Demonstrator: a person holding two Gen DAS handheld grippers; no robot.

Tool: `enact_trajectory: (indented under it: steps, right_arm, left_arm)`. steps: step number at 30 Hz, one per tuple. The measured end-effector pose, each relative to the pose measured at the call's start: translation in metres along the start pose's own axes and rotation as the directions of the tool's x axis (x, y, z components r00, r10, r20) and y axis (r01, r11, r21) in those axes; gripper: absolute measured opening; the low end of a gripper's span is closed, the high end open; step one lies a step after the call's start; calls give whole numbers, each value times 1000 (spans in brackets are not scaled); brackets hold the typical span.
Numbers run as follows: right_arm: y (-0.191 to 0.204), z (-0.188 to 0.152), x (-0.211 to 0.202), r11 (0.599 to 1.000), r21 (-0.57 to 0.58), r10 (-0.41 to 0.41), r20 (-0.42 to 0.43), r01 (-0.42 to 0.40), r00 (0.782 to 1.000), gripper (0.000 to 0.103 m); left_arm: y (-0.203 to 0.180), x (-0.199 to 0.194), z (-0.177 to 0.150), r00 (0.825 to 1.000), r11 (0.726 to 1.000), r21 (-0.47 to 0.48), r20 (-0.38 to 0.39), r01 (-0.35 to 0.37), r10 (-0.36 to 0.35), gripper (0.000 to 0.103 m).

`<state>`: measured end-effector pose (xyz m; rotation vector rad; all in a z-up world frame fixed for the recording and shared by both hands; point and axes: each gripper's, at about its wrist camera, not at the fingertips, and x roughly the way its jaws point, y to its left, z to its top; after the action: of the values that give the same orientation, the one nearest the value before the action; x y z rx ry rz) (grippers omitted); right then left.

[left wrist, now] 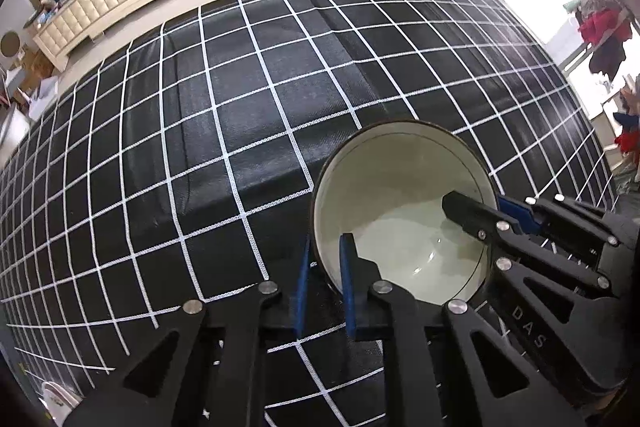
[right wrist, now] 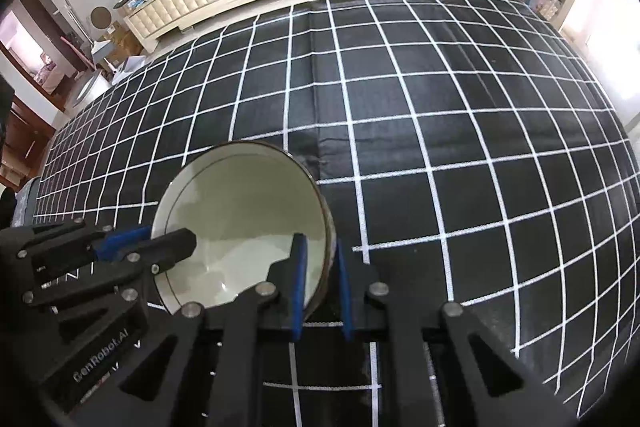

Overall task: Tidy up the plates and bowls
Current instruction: 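Lift the floral-rim bowl with both grippers and carry it over the stack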

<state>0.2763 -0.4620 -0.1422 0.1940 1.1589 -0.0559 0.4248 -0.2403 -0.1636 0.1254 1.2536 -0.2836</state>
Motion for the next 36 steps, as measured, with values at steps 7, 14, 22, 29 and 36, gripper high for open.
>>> enact_trajectory:
  steps: [7,14,22,29,36]
  right_arm:
    - [-1,-5,-8,998,61,24,2,-24,1000,13]
    - [5,-11,-24,995,86,41,3,-41,999,12]
    - [33,-12,-49,999,48,17,31,-19,999,12]
    - [63,-21,-71,1000,16,22,48,-22,999,12]
    - [103,-34,-90,999,-21,45,61,-44,997,12]
  left_arm:
    - [1,-11,-6,1000,1000,9,5,-9,9,9]
    - [5,-34,-19,1000,1000,6,26,-4,4,9]
    - [21,-66,-38,998,1000,-26,68,4,-3,9]
    - [45,-105,-67,994,998,-66,107,12,-5,9]
    - [76,-145,-104,989,994,-109,149,9,8,9]
